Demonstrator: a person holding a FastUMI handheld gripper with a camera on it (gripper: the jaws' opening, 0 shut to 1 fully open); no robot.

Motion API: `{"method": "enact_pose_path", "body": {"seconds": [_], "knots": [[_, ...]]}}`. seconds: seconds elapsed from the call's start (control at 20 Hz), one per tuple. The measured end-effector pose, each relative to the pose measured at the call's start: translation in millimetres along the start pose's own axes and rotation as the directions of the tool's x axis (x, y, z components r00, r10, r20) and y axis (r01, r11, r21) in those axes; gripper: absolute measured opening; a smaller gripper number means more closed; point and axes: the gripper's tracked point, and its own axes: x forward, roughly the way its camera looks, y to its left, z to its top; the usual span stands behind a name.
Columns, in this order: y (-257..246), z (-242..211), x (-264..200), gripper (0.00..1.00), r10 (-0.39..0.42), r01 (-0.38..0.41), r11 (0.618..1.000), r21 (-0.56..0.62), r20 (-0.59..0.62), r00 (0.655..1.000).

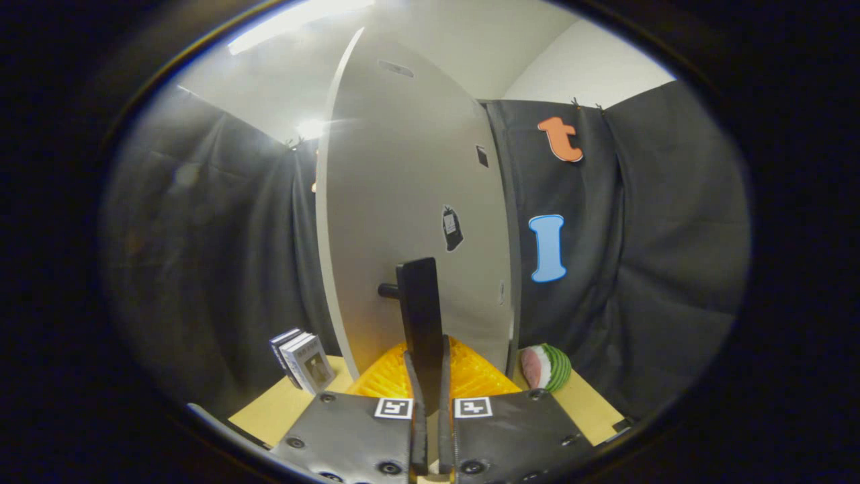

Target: Open the shoe cabinet door, grab the shoes and put them into the shoe cabinet, then close the shoe cabinet door.

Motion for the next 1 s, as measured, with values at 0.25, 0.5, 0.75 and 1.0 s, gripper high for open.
{"method": "enact_pose_path", "body": {"seconds": [0.25, 0.5, 0.75, 1.0], "knots": [[-23.4, 2.2, -9.8, 0.08, 0.012, -0.012, 1.000, -0.009, 0.006, 1.000], [-49.5, 1.6, -16.8, 0.06, 0.001, -0.001, 1.000, -0.005, 0.002, 1.000], [-78.8, 4.5, -22.7, 0.03, -0.040, 0.040, 0.999, 0.014, 0.010, 0.999], [-109.2, 4.6, -26.6, 0.02, -0.086, 0.085, 0.996, 0.036, 0.007, 0.996]]}}
